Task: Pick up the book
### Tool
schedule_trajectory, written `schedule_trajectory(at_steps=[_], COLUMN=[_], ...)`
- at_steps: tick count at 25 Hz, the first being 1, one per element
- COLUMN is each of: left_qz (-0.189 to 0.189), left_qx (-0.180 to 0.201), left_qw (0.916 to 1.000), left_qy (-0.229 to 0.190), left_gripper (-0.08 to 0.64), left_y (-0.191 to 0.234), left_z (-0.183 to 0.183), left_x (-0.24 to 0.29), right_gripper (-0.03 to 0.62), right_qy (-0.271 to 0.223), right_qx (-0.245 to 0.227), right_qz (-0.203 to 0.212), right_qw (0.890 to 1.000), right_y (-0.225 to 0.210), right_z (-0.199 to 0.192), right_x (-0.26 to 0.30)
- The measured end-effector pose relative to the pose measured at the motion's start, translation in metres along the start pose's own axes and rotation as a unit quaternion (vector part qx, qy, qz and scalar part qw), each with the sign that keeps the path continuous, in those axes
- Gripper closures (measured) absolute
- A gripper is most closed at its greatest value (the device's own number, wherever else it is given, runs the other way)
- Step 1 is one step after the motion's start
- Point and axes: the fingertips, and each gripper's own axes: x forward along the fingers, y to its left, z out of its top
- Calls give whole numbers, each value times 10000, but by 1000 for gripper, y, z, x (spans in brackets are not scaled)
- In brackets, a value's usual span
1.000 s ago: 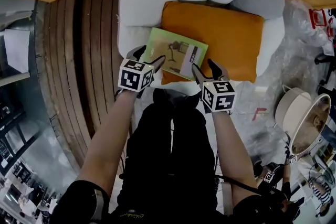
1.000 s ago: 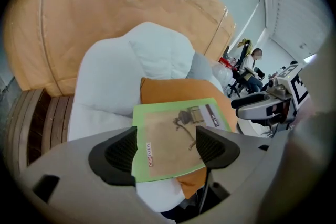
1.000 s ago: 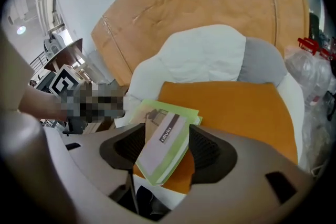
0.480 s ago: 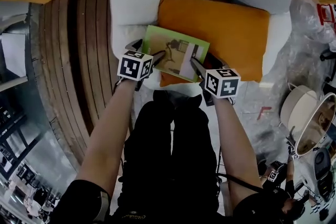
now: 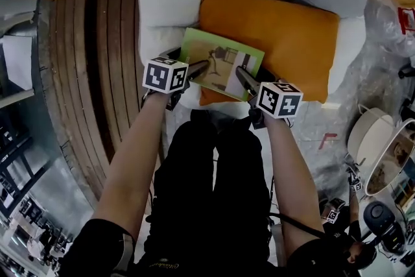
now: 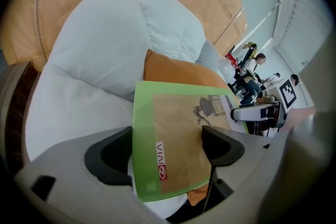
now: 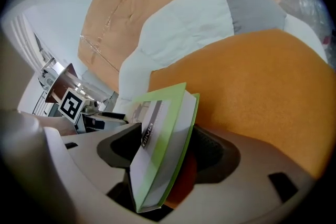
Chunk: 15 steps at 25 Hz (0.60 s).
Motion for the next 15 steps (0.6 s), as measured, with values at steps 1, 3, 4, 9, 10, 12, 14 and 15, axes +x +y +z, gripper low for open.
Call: schedule_trajectory(at_steps=[1,3,4,9,10,12,14,15], left_qz=[5,27,43,123,138,175,208,222], left_qx=[-20,-50,-59,13,57,149,234,269], left_qw=[10000,10000,10000,9999,9999,9997,9995,9993], left_qy=[11,9,-3,-35,-42,-65,-94,-114], left_gripper=[143,143,143,143,143,143,143,143], left_y=[-1,-2,-3,-7,-9,-12,-18,-21], left_z=[-2,-3,-2,2,3,7,12,16], left_x=[-1,-3,-5,-13,-16,-22,-29,-33], right_gripper=[302,304,307,307,307,308,308,308], right_qy=[-13,-39,-52,-62,-69,-85,-94,-101], right_qx=[39,112,127,118,117,61,29,25], right_qz=[-2,-2,-3,-11,-3,-30,-72,-85], right_qw=[10000,9999,9999,9999,9999,9999,9999,9999], right_y=[0,0,1,7,9,13,18,20], right_z=[-1,1,3,8,9,11,14,17], right_x=[-2,-4,-5,-11,-13,-19,-26,-30])
